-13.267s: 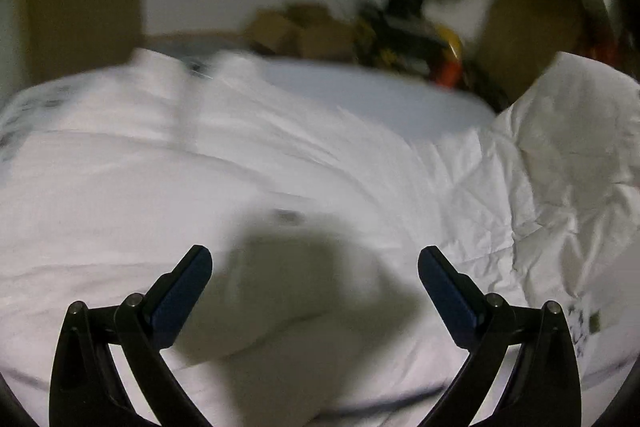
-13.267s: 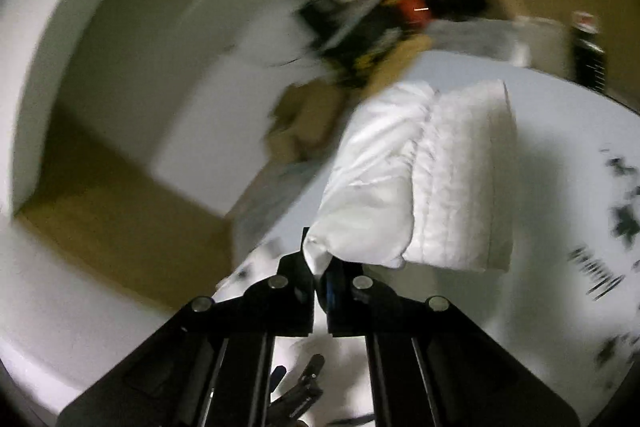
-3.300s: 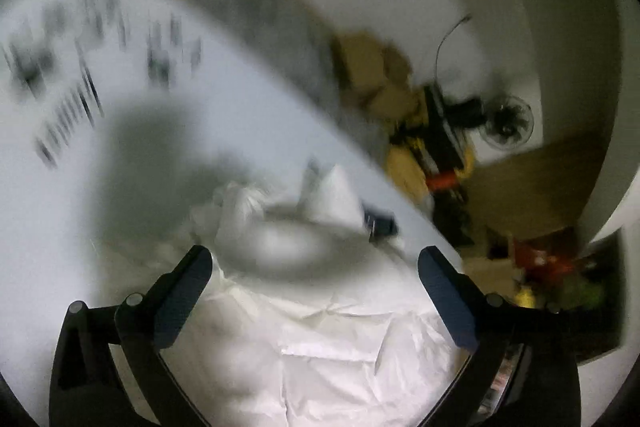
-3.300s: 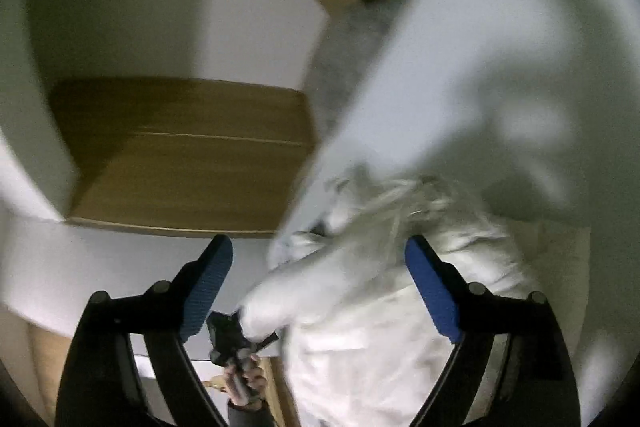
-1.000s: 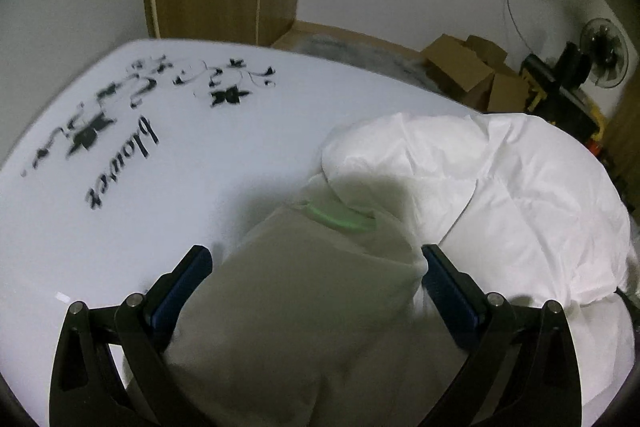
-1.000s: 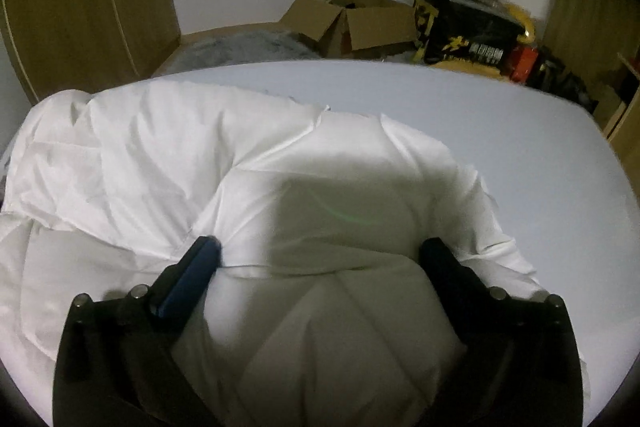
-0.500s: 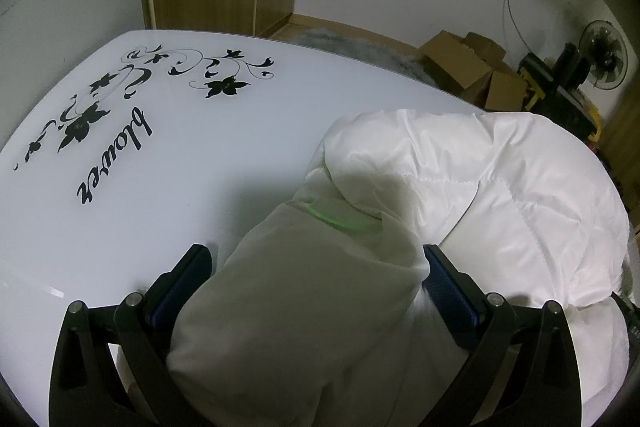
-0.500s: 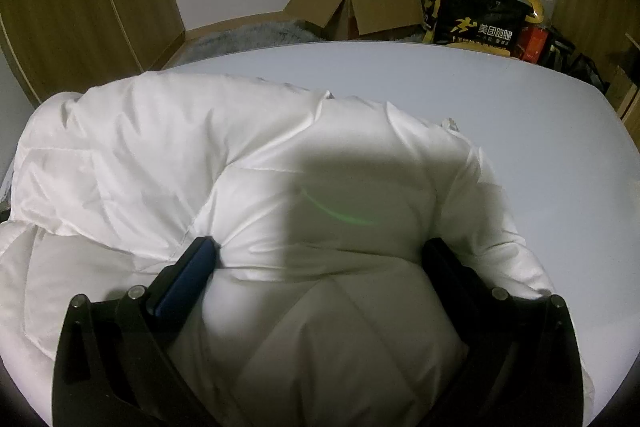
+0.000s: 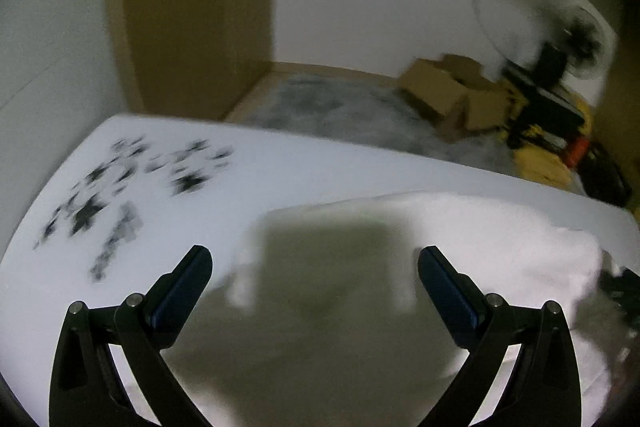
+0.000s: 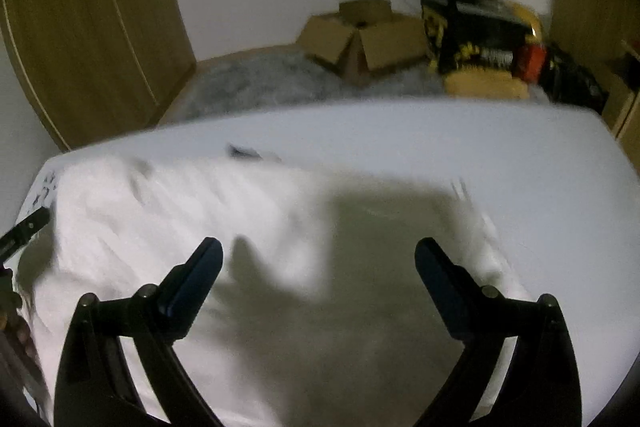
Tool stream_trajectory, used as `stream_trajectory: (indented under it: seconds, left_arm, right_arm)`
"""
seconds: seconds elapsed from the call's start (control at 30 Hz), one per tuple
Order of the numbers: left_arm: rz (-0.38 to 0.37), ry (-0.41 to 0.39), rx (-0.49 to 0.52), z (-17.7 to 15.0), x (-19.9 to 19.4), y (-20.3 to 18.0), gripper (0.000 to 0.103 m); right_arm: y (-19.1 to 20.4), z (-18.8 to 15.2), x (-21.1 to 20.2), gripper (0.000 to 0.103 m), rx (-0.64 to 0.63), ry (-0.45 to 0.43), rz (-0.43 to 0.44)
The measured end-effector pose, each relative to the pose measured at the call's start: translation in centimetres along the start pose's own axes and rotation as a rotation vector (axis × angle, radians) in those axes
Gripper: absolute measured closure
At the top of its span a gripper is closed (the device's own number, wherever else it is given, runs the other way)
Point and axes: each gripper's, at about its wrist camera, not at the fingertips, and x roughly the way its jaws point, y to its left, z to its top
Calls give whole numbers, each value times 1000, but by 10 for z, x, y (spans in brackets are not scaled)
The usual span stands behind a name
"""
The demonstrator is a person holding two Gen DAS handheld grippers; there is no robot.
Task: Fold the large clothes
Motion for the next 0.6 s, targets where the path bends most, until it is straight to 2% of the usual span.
stream_trajectory:
  seconds: [0.07, 0.13, 0.17, 0.23, 0.4, 0.47, 0.5, 0.53, 0.57, 0.6]
  left_arm:
    - [44, 23, 67, -2, 15, -22, 0]
    - [75, 51, 88, -11, 33, -27, 0]
    - [50, 83, 55, -16, 45, -22, 0]
    - [22, 88, 2, -20, 51, -14, 0]
    - [35, 94, 6, -22, 59, -15, 0]
    - [74, 101, 52, -20, 47, -17, 0]
    - [67, 88, 45, -20, 31, -14, 0]
    - [29, 74, 27, -23, 12, -7, 0]
    - [4, 57, 19, -26, -7, 3, 0]
    - [11, 33, 14, -31, -23, 14, 0]
  right_arm:
    - [16, 0, 20, 6, -50, 30, -52]
    - [16, -7, 40, 6, -43, 68, -42]
    - [13, -10, 46, 5, -27, 83, -23]
    - [6, -13, 53, 3, -7, 102, 11]
    - [5, -13, 62, 1, -13, 118, 9]
    - [6, -12, 55, 2, -49, 149, 5]
    - [2, -12, 43, 3, -47, 150, 9]
    - [-8, -14, 22, 7, -9, 137, 37]
    - [-23, -19, -1, 6, 30, 125, 57]
    - [-33, -28, -19, 5, 44, 117, 50]
